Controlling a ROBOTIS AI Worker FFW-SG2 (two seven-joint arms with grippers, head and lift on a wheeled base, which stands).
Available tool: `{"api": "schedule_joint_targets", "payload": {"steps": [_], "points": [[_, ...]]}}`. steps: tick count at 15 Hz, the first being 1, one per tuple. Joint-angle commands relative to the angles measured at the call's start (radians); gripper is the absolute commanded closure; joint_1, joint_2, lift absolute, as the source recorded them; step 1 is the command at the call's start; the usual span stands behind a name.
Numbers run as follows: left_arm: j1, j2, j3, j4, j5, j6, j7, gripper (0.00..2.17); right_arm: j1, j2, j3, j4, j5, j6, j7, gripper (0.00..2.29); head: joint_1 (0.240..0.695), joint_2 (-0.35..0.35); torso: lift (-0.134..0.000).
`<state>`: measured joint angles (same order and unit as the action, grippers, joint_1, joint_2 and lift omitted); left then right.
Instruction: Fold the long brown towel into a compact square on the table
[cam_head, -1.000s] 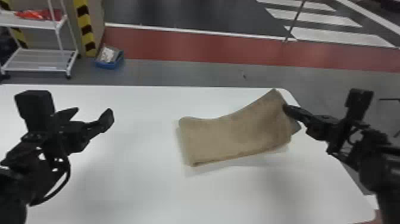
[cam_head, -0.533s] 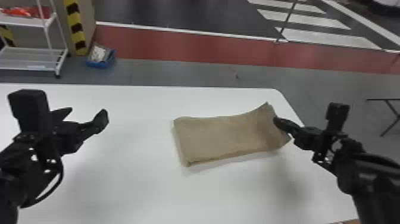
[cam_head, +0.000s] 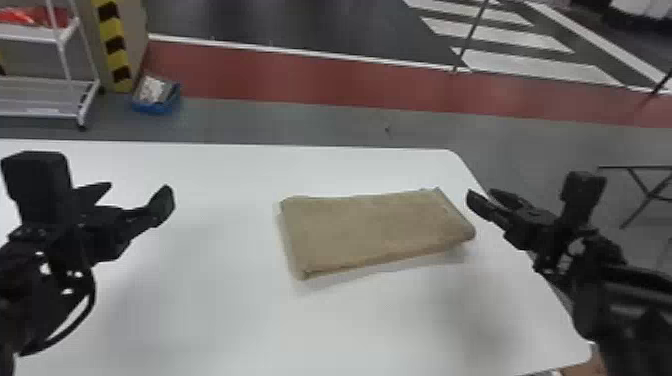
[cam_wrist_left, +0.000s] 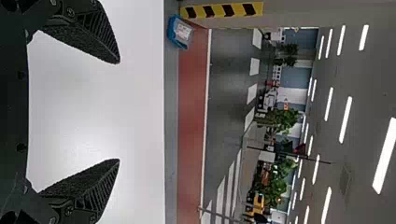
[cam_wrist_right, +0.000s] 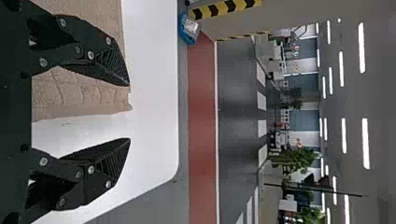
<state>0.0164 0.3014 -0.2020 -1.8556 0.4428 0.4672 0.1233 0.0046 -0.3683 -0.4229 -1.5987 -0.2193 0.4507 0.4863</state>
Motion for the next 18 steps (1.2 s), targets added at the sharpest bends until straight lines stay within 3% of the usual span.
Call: {"api": "schedule_joint_targets", "payload": {"steps": [1, 3, 7, 9, 13, 16, 18], "points": [[-0.003, -0.004, -0.037, -0.004, -0.001, 0.002, 0.003, 0.14, 0.044, 0.005, -0.039, -0.041, -0.017, -0.031, 0.000, 0.05, 0.695, -0.290, -0.128], [-0.009, -0.021, -0.093, -0.014, -0.001, -0.002, 0.039, 0.14, 0.092, 0.017, -0.066, -0.070, -0.031, -0.074, 0.000, 0.05, 0.695, -0.310, -0.128], [-0.042, -0.122, -0.201, 0.016, -0.010, -0.002, 0.105, 0.22, 0.164, 0.054, -0.111, -0.112, -0.054, -0.129, 0.000, 0.05, 0.695, -0.350, -0.128], [-0.053, -0.160, -0.269, 0.053, -0.010, -0.020, 0.154, 0.28, 0.189, 0.068, -0.125, -0.125, -0.055, -0.151, 0.000, 0.06, 0.695, -0.350, -0.128], [-0.081, -0.231, -0.367, 0.165, -0.010, -0.054, 0.168, 0.36, 0.222, 0.094, -0.132, -0.130, -0.063, -0.181, 0.000, 0.06, 0.695, -0.350, -0.128], [-0.095, -0.257, -0.407, 0.219, -0.012, -0.051, 0.173, 0.36, 0.235, 0.098, -0.134, -0.129, -0.063, -0.197, 0.002, 0.07, 0.695, -0.350, -0.128], [-0.099, -0.258, -0.418, 0.236, -0.012, -0.051, 0.176, 0.36, 0.236, 0.098, -0.140, -0.122, -0.063, -0.200, 0.002, 0.07, 0.695, -0.350, -0.128]]}}
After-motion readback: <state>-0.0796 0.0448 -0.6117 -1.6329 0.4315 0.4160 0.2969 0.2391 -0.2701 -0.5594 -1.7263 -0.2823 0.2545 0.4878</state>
